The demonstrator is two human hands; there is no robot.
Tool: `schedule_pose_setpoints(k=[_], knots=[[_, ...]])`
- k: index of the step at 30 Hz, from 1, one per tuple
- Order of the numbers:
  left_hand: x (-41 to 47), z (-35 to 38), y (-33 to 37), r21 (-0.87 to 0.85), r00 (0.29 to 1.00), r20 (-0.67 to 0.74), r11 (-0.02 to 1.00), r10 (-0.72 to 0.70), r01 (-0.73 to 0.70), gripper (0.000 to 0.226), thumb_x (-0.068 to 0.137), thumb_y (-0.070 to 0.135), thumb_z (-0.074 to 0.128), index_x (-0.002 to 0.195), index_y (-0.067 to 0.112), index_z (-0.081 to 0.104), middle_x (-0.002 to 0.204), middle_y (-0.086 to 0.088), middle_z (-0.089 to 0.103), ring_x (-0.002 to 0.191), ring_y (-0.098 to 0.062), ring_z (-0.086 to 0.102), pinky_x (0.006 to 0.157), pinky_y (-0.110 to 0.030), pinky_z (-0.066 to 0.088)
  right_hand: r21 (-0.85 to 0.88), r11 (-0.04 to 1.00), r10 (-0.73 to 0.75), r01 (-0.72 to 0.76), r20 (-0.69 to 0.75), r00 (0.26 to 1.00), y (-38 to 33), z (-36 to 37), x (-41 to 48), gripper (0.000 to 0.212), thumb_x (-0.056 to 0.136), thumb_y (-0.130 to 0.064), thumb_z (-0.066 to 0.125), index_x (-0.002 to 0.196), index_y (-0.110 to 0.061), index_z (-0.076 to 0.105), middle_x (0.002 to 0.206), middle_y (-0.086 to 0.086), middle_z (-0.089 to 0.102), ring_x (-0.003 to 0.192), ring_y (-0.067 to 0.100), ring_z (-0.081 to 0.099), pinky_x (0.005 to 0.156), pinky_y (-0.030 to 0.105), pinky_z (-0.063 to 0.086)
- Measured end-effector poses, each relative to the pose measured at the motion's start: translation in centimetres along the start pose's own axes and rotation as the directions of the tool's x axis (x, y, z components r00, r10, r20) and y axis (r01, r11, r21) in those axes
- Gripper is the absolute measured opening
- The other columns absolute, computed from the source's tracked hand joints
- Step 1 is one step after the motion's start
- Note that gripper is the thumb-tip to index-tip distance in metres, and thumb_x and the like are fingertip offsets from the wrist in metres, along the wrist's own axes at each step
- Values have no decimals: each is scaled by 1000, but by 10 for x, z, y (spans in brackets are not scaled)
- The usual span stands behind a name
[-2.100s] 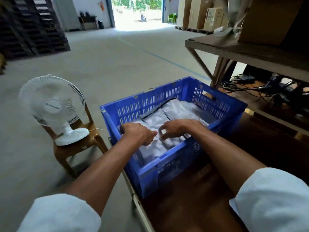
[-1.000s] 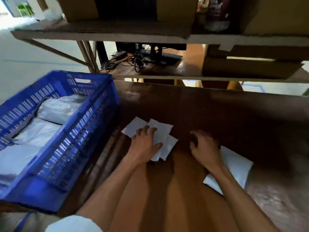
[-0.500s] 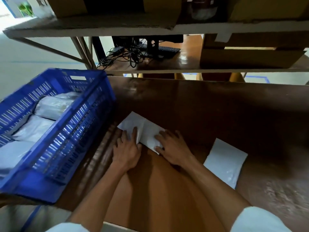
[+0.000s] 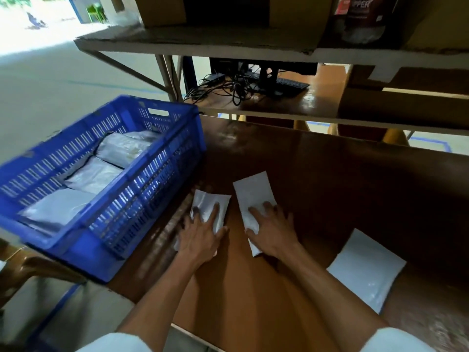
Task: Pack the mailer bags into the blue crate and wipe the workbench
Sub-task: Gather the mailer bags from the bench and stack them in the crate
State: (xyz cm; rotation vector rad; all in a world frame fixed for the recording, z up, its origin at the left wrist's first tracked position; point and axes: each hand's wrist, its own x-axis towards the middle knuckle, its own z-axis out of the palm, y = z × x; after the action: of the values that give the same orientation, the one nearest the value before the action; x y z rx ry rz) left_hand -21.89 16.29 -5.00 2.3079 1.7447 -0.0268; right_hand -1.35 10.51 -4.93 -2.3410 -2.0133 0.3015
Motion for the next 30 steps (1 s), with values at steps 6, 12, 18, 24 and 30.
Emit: schedule_pose_setpoints(k=[6, 12, 18, 24, 30], knots=[[-5, 5, -5, 30, 1000, -15, 999, 27, -26, 68, 104, 53, 27, 162, 36, -4, 166, -22, 10, 144, -49, 22, 110, -65, 33, 2, 999, 46, -46, 13, 999, -9, 1, 7, 65, 97, -70, 29, 155, -47, 11, 166, 7, 11, 148, 40, 15, 115, 61, 18], [-10, -13, -14, -161, 999, -23, 987, 24, -27, 71, 107, 42, 31, 161, 29, -13, 167, -23, -2, 149, -49, 14, 114, -67, 27, -92, 992, -85, 81, -39, 996, -34, 5, 20, 49, 106, -43, 30, 154, -46, 22, 165, 4, 23, 136, 41, 35, 107, 54, 31], [1, -114, -34, -294, 918, -388, 955, -78, -43, 68, 106, 42, 24, 162, 25, -11, 167, -16, -7, 149, -46, 8, 118, -68, 18, 67, 988, -112, 138, -300, 947, -71, -51, 60, 47, 105, -35, 38, 151, -46, 32, 163, -3, 30, 122, 40, 43, 98, 56, 40], [24, -199, -75, -47, 732, -678, 990, 67, -134, 44, 99, 13, 45, 141, 2, 50, 143, -35, 35, 110, -50, 46, 83, -53, 46, 139, 888, -270, 438, -614, 742, -146, -147, 130, 45, 105, -34, 35, 149, -32, 45, 156, 0, 44, 133, 27, 43, 106, 46, 36], [13, -145, -57, -144, 824, -566, 982, 22, -126, 68, 90, 20, 59, 153, 18, 33, 144, -12, 32, 122, -33, 42, 88, -47, 51, 415, 772, -158, 481, -607, 778, -153, -141, 151, 42, 104, -15, 46, 145, -21, 52, 143, 7, 57, 129, 20, 53, 106, 25, 35]])
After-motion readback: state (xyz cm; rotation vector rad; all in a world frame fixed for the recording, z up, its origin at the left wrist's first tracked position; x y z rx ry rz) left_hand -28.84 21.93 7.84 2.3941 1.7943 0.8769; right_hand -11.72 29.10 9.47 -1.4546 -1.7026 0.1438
